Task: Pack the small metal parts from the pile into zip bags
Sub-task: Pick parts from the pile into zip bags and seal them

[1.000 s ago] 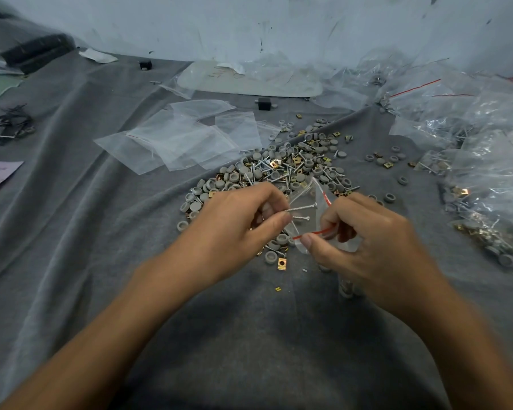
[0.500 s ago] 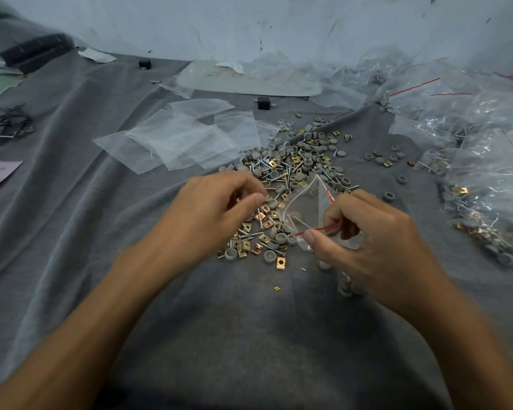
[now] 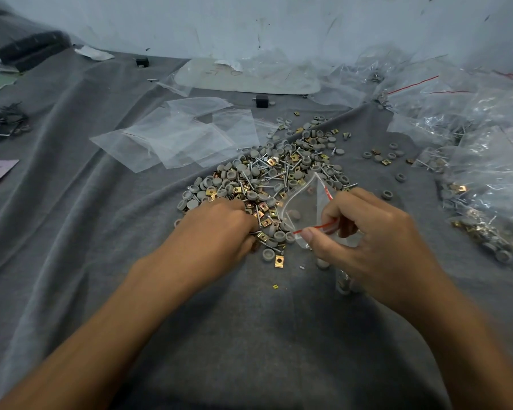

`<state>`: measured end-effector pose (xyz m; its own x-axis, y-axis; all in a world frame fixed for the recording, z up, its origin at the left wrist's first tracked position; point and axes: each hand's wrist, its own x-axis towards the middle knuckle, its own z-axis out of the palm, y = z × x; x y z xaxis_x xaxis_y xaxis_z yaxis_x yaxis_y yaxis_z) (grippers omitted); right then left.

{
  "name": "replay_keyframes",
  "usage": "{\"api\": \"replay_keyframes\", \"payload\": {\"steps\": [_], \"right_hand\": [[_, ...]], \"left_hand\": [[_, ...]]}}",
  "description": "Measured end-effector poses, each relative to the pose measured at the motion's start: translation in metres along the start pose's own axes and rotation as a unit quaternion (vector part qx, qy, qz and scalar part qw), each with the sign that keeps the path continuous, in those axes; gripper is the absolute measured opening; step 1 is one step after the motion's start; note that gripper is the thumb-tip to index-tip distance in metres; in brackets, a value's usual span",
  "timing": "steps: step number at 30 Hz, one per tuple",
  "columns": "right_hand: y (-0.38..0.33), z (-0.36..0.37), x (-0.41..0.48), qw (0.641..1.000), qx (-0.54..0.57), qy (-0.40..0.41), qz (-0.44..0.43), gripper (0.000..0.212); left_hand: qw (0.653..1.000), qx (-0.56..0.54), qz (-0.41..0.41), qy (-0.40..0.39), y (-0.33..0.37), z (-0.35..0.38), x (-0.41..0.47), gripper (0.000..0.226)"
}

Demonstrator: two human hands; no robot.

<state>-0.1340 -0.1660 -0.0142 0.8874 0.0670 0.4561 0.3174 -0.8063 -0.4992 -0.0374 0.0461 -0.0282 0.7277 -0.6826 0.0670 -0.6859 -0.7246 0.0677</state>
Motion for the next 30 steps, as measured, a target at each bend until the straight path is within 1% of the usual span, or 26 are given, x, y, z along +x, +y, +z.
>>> {"api": "replay_keyframes", "payload": {"steps": [5,8,11,14,17,21,25,30], "right_hand": [[-0.001,0.001,0.0,1.0,-0.001,-0.004,0.0,0.022],[0.0,0.001,0.0,1.0,-0.005,-0.006,0.001,0.023],[0.0,0.001,0.0,1.0,-0.009,-0.007,-0.001,0.023],[0.0,0.001,0.0,1.0,-0.01,-0.006,-0.003,0.023],[0.0,0.001,0.0,1.0,-0.008,-0.004,-0.006,0.023],[0.0,0.001,0.0,1.0,-0.001,-0.002,-0.003,0.023],[-0.001,0.001,0.0,1.0,-0.002,-0.005,0.0,0.022],[-0.001,0.001,0.0,1.0,-0.005,-0.013,0.006,0.022]], "left_hand": [[0.999,0.019,0.001,0.031,0.007,0.001,0.0,0.021],[0.999,0.015,-0.007,0.029,0.007,0.007,0.0,0.022],[0.999,-0.026,-0.024,0.028,0.001,0.007,-0.001,0.018],[0.992,-0.099,-0.056,0.061,-0.007,0.001,0.001,0.007],[0.973,-0.2,-0.073,0.092,-0.013,-0.007,0.004,0.007],[0.926,-0.351,-0.072,0.117,-0.021,-0.015,0.003,0.008],[0.912,-0.393,-0.076,0.093,-0.024,-0.019,0.002,0.01],[0.874,-0.472,-0.083,0.08,-0.022,-0.026,0.002,0.01]]}}
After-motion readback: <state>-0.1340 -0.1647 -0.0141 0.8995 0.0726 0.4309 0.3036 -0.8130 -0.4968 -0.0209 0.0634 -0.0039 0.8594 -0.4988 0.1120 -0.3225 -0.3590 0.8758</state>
